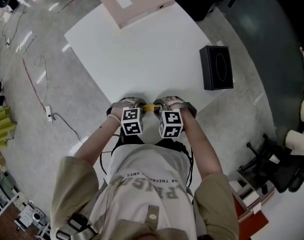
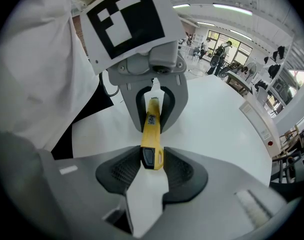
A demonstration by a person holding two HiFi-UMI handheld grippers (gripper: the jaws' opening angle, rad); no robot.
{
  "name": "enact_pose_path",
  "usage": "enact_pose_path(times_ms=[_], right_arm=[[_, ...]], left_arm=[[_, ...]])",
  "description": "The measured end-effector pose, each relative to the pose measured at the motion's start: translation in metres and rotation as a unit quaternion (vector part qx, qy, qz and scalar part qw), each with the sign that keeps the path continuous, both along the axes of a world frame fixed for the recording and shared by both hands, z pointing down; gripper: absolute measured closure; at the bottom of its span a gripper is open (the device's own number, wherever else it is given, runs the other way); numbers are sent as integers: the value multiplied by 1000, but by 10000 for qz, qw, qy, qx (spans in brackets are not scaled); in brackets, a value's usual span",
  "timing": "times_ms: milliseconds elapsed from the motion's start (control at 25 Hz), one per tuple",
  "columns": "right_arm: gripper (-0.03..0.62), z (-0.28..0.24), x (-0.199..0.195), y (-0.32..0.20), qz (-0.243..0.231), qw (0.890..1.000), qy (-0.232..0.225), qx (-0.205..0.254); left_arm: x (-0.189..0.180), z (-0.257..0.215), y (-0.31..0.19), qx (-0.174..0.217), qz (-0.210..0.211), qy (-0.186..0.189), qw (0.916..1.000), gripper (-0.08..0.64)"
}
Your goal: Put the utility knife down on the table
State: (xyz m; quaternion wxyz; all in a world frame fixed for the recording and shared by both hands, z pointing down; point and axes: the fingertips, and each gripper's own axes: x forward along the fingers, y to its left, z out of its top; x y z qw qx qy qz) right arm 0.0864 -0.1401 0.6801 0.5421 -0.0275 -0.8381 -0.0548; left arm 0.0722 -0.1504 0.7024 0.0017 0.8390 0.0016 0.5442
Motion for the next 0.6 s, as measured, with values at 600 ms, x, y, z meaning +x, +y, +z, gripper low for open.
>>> enact_pose_path(times_ms=[600], right_arm=[[448,1,1,-1,-24,9999,33,-165]], left_arm=[[0,1,-3,-135,-73,109,9998,404]])
